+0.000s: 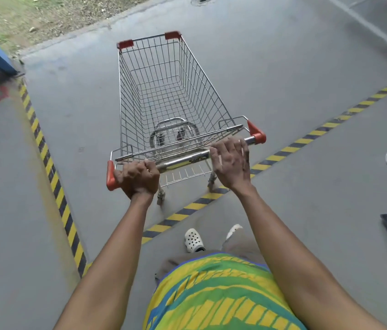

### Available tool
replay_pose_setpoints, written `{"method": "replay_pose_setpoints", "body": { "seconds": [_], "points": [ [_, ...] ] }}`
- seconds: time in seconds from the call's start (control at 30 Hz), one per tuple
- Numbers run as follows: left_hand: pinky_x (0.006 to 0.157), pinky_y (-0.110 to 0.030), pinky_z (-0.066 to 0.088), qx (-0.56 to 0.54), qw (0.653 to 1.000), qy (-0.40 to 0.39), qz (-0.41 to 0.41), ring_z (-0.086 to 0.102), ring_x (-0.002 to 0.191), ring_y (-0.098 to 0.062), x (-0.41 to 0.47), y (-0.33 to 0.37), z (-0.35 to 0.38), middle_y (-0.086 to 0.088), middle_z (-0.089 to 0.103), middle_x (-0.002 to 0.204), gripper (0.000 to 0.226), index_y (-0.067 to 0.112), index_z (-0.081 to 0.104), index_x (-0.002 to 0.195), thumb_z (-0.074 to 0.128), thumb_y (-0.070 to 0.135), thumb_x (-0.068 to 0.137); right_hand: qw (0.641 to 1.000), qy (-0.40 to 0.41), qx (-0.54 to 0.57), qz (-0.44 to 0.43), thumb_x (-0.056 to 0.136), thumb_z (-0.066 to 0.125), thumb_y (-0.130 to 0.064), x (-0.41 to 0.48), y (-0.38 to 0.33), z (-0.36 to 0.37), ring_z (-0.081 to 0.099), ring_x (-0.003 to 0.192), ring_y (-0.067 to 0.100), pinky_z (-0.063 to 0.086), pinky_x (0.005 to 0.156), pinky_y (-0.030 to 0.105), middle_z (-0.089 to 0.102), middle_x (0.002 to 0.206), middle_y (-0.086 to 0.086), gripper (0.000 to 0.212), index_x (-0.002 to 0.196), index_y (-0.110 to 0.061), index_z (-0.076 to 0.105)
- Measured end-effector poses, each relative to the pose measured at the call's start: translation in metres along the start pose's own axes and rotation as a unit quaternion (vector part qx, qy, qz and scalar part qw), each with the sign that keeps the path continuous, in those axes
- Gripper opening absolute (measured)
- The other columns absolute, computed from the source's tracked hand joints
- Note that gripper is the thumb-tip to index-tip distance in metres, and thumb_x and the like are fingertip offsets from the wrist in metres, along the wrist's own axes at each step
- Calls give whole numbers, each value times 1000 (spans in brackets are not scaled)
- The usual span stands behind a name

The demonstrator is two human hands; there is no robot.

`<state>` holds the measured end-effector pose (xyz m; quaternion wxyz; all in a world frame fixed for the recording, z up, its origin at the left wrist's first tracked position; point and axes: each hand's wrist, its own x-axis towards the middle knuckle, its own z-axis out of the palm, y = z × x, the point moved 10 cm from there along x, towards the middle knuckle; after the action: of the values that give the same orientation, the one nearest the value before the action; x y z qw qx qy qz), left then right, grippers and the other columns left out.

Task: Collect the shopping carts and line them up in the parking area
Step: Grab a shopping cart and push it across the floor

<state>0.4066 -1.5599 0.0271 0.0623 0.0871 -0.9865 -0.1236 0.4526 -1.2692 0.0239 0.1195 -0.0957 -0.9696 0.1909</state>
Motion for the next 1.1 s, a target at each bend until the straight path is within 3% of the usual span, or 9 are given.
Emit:
{"method": "replay_pose_setpoints", "body": {
  "seconds": [0.07,0.2,0.3,0.37,0.47,0.6,0.8,1.1],
  "points": [
    [97,-44,31,3,1000,-13,26,56,77,-27,12,19,10,-6,61,73,56,12,73,75,32,43,99,1000,10,-7,29,107,36,-43,9,13,-1,29,149,20,6,125,44,53,139,-8,33,124,-31,61],
    [109,-52,25,1,994,-19,105,55,103,-28,26,61,24,-6,67,100,53,21,75,89,40,60,98,996,8,20,88,108,35,-44,36,42,-3,8,157,18,-1,126,45,38,160,-6,35,133,-33,57],
    [108,-47,11,29,988,-18,151,50,111,-29,30,99,31,-6,61,108,54,24,73,93,40,67,96,994,-9,41,100,109,32,-45,60,70,-6,-3,158,16,2,127,44,24,168,-7,39,141,-35,53],
    [104,-46,10,38,985,-17,167,49,114,-29,33,128,35,-6,59,112,54,26,72,96,40,69,94,993,-19,50,106,109,31,-48,78,93,-11,-7,158,15,6,127,47,18,170,-10,41,143,-39,51],
    [102,-49,17,46,983,-27,175,46,115,-28,38,170,49,-3,57,114,58,27,69,98,35,74,90,991,-25,52,117,107,31,-52,108,128,-21,-6,158,14,15,124,50,19,168,-14,40,138,-41,53],
    [97,-51,32,43,980,-39,189,44,114,-29,46,227,70,-4,54,116,60,25,65,102,43,76,80,990,-39,39,130,106,31,-54,161,171,-39,7,156,16,27,109,54,40,153,-13,37,123,-37,59],
    [90,-44,29,51,972,-41,225,43,113,-26,64,302,85,0,48,117,62,25,60,100,54,78,68,991,-49,21,123,103,32,-55,226,224,-54,11,155,15,24,108,53,46,148,-13,37,118,-38,62],
    [94,-46,33,55,968,-69,237,39,117,-26,102,378,115,-2,44,123,68,27,58,110,62,78,66,992,-52,16,113,104,34,-53,280,283,-69,11,154,16,20,111,55,41,151,-15,34,124,-40,59]
  ]
}}
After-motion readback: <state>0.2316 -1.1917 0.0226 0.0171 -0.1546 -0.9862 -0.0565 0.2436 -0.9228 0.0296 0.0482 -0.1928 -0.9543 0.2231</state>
